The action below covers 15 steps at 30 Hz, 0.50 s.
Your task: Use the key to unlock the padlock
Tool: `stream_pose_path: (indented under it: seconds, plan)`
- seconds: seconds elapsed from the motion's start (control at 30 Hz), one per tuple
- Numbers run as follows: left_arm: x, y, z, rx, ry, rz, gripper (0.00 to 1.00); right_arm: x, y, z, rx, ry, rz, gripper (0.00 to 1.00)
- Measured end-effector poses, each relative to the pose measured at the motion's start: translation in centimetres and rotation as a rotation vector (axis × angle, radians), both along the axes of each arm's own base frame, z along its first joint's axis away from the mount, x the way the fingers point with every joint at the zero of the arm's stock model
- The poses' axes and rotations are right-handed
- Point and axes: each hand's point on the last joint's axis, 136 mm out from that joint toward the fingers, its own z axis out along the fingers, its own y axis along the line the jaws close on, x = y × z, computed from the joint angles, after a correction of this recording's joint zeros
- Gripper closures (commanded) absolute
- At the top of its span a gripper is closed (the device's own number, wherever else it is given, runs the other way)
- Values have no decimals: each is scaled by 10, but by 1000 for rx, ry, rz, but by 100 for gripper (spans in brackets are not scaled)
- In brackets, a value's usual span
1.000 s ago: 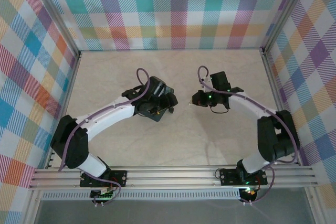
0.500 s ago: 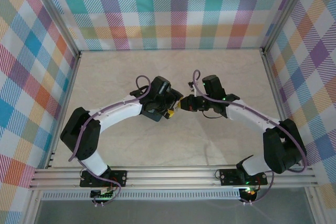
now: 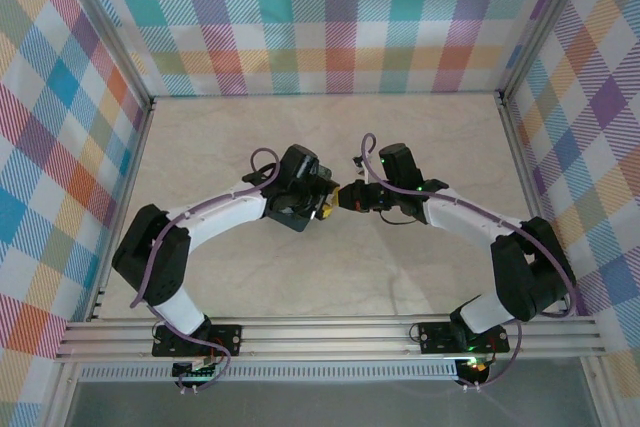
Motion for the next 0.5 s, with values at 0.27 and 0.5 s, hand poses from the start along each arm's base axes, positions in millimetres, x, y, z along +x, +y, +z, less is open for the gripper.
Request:
stream_pose_path:
  seconds: [0.27, 0.5]
  plan:
    - [2, 15, 14, -10, -38, 15, 70, 1, 3, 6, 30, -1, 0, 98]
    - [-4, 20, 14, 4, -34, -4, 46, 5, 4, 8, 32, -13, -14, 98]
